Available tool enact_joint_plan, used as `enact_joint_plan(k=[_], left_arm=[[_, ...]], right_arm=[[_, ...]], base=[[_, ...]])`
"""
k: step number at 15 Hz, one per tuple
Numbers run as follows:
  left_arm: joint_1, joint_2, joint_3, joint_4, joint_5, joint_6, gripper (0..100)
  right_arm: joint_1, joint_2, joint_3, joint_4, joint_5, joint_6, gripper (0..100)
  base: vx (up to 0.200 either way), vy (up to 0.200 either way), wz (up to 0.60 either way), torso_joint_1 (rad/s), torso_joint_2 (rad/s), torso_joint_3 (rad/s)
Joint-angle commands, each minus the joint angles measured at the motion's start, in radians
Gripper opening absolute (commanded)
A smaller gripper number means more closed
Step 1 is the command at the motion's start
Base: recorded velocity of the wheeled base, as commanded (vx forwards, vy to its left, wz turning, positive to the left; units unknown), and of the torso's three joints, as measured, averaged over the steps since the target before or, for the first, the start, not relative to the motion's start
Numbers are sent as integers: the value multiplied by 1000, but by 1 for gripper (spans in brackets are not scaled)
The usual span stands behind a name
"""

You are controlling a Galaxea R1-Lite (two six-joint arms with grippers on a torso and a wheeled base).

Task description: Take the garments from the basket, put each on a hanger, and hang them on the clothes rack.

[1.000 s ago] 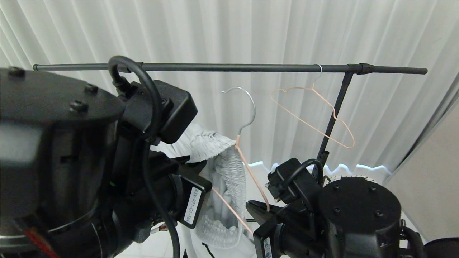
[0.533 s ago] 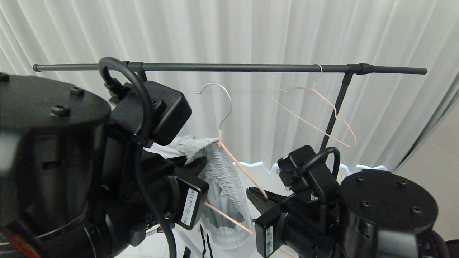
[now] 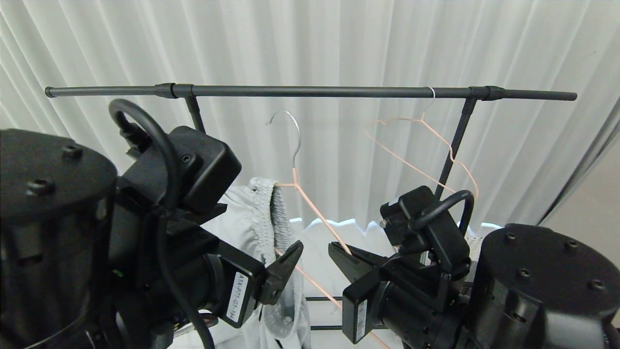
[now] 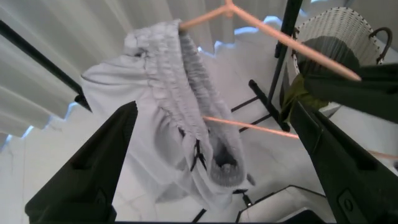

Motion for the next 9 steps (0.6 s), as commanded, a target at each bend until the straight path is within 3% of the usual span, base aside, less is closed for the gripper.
enact_joint_plan(k=[1, 6, 8, 9], left_arm=[[8, -31, 23, 0, 1, -1, 100], [142, -91, 44, 0, -3, 10, 100], [157, -148, 70, 2, -45, 18, 100], [165, -212, 119, 2, -114, 59, 100]], right_arm=[[2, -5, 0, -28, 0, -13, 0], [0, 6, 25, -143, -14, -108, 0], [-3, 6, 68, -211, -15, -154, 0], [-9, 4, 108, -267, -14, -197, 0]], base=[[0, 0, 0, 0, 0, 0], [0, 0, 0, 0, 0, 0], [0, 0, 0, 0, 0, 0], [0, 0, 0, 0, 0, 0]])
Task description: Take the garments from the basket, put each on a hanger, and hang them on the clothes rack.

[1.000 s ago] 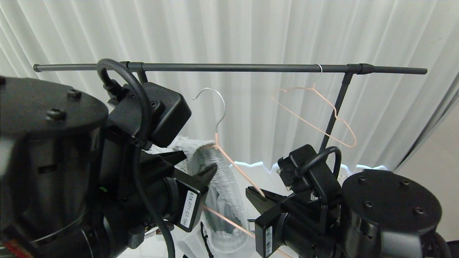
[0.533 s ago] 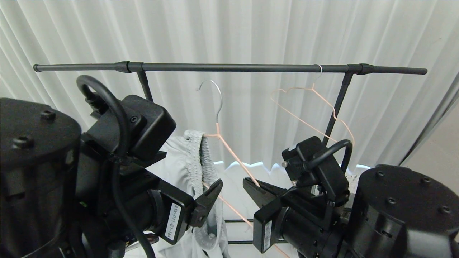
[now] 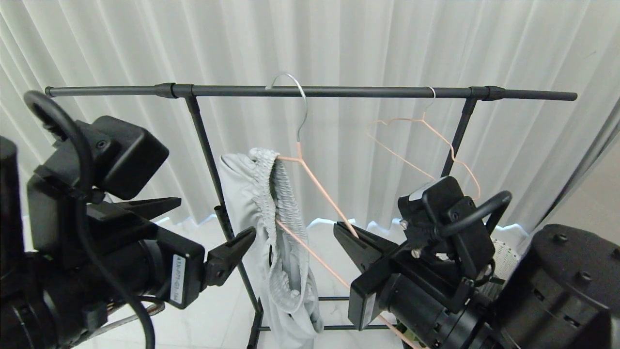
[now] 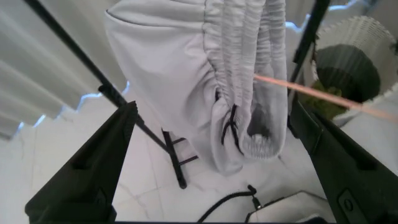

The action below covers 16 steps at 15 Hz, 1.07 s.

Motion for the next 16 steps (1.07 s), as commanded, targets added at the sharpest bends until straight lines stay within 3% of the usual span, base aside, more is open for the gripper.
enact_joint_plan(k=[1, 4, 6, 8, 10, 13, 16], left_arm=[[43, -143, 96, 1, -98, 103, 100], [219, -244, 156, -1, -291, 333, 100], [364, -251, 136, -2, -466, 426, 100], [453, -239, 108, -2, -615, 495, 100], [485, -202, 88, -4, -709, 551, 100], [480, -121, 73, -44, -784, 604, 100], [446, -54, 82, -48, -957, 686, 100]], right_arm=[[-17, -1, 69, -73, 1, -49, 0], [-45, -18, 161, -189, 3, -104, 0], [-54, -55, 247, -244, 5, -135, 0], [-54, -113, 322, -260, 11, -149, 0], [-56, -193, 406, -260, 44, -157, 0], [-57, -311, 552, -260, 136, -216, 0], [-54, -369, 625, -260, 182, -244, 0]], base=[[0, 0, 0, 0, 0, 0], [0, 0, 0, 0, 0, 0], [0, 0, 0, 0, 0, 0], [0, 0, 0, 0, 0, 0], [0, 0, 0, 0, 0, 0], [0, 0, 0, 0, 0, 0], [0, 0, 0, 0, 0, 0]])
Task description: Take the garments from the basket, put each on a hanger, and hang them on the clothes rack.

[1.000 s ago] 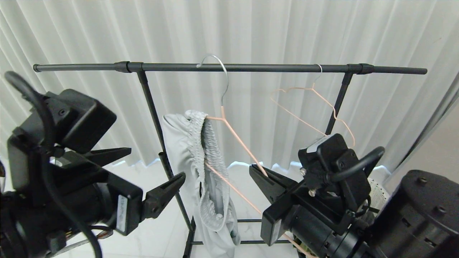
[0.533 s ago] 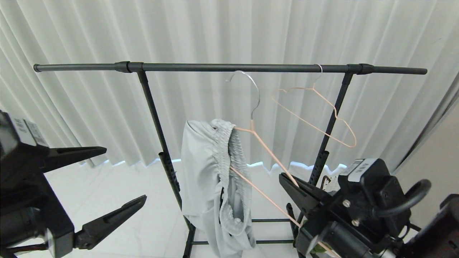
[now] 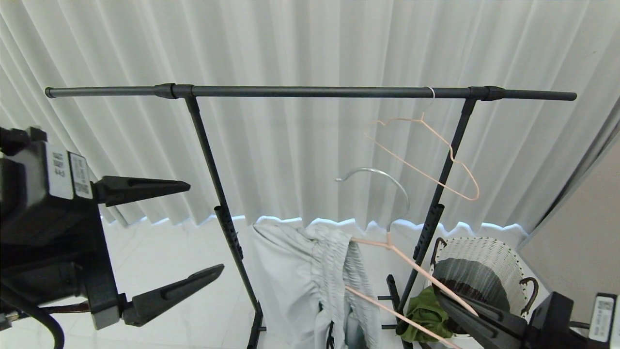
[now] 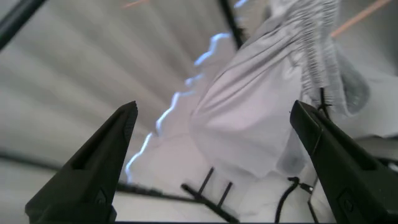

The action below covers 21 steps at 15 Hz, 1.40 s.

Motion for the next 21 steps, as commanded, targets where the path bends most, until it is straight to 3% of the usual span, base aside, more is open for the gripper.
enact_joint_plan(k=[1, 3, 7, 15, 16, 21], left_arm=[[-35, 74, 8, 0, -50, 32, 100], [-151, 152, 9, 0, -68, 48, 100], [-269, 229, 12, 0, -71, 39, 100], [-271, 301, 6, -2, -73, 41, 100], [-271, 301, 6, -2, -73, 41, 0], [-289, 302, 9, -2, -73, 42, 0]], right_arm=[[5, -60, 40, -1, 14, -7, 0], [20, -69, 71, -1, 52, -29, 0], [43, -69, 71, -1, 63, -50, 0], [93, -65, 68, -1, 63, -72, 0], [93, -65, 65, -1, 63, -73, 0], [93, -57, 42, -1, 63, -87, 0]], base=[[0, 0, 0, 0, 0, 0], [0, 0, 0, 0, 0, 0], [0, 0, 0, 0, 0, 0], [0, 0, 0, 0, 0, 0], [0, 0, 0, 0, 0, 0], [0, 0, 0, 0, 0, 0]])
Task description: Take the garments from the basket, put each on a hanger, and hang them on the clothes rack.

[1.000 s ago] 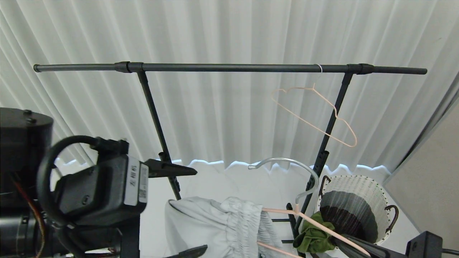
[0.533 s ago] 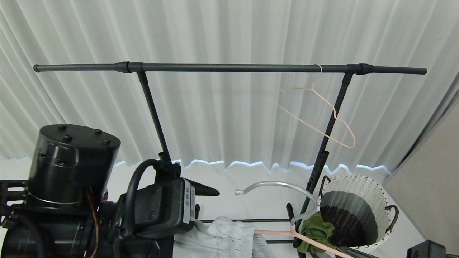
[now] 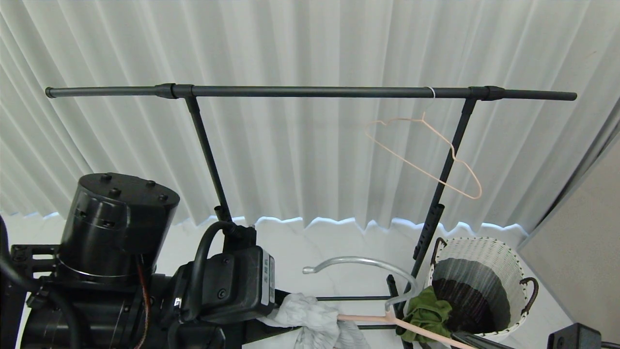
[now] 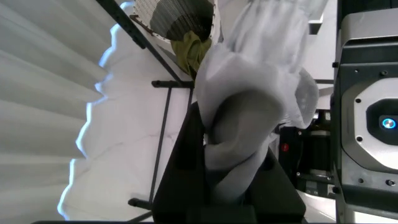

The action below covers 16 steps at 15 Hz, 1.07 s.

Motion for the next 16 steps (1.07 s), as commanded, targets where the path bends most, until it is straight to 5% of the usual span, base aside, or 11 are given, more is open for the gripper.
enact_joint_plan(k=[1, 5, 6, 11, 16], left_arm=[[-4, 1, 1, 0, 0, 1, 0], [-1, -7, 4, 0, 1, 3, 0], [0, -8, 4, 0, 4, 3, 0], [8, -39, 36, -2, 35, 3, 0], [24, -82, 100, -55, 213, 3, 0]], right_arm=[[0, 4, -5, -2, 0, -4, 0], [0, 2, 1, -2, -3, -22, 0], [0, 2, 1, -2, -3, -25, 100], [-45, 2, 2, -2, -61, -24, 100], [-60, 24, -2, 3, -59, -20, 100]], base=[[0, 0, 0, 0, 0, 0], [0, 0, 0, 0, 0, 0], [0, 0, 0, 0, 0, 0], [0, 0, 0, 0, 0, 0], [0, 0, 0, 0, 0, 0]])
